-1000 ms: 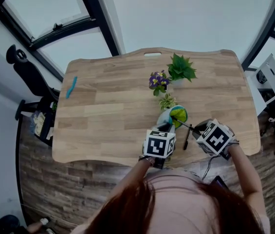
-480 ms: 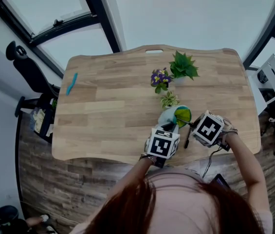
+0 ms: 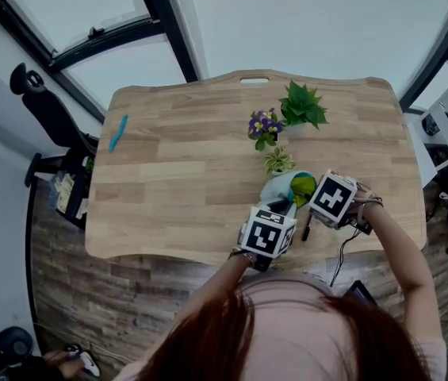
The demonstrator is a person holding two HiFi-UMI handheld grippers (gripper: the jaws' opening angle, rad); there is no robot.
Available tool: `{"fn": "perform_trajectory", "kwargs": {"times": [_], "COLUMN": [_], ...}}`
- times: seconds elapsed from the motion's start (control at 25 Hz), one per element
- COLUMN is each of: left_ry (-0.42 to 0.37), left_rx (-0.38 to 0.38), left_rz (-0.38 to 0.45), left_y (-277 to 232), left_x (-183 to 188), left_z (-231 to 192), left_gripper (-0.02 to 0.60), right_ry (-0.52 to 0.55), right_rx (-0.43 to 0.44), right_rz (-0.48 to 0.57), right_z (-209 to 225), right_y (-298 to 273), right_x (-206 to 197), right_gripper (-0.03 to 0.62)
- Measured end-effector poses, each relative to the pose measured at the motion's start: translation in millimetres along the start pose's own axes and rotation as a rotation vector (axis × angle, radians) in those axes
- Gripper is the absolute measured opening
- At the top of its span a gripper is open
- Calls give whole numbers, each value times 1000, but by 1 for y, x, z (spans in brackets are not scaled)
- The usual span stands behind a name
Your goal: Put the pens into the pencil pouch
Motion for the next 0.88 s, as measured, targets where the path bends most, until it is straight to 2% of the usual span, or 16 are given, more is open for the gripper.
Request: {"fn": "perform_trajectory", "kwargs": {"times": [0.12,0.44,0.64,0.72,0.88], "left_ry": [-1,28,28,47,133], "left_rx": [-2,0,2,-7,-37], "left_rz": [-2,0,7,21,66], "left_y": [0,-1,0,1,5], "left_x": [0,0,0,0,1], "left_z": [0,-7,-10,-11,-18], "left_gripper": [38,38,38,38,38], "right_ry": [-34,-70,-100,-120,-178], "right_rx": [45,29,42,43,36], "right_rz": [52,127,150,178,245], "right_z": [-2,5,3,4,6], "right_y": [-7,-23,-27,-24,-15], "right_x": [7,14,13,14,14], "right_gripper": [52,54,89,92,101]}}
Point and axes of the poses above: the fingertips, and each gripper's own axes: y backward along the fingers, z to its right, x out of its top, the point moved 9 cm from there along y, backward along the fingers, and after that the axes turned 9 degrees about -x, right-handed, at the moved point
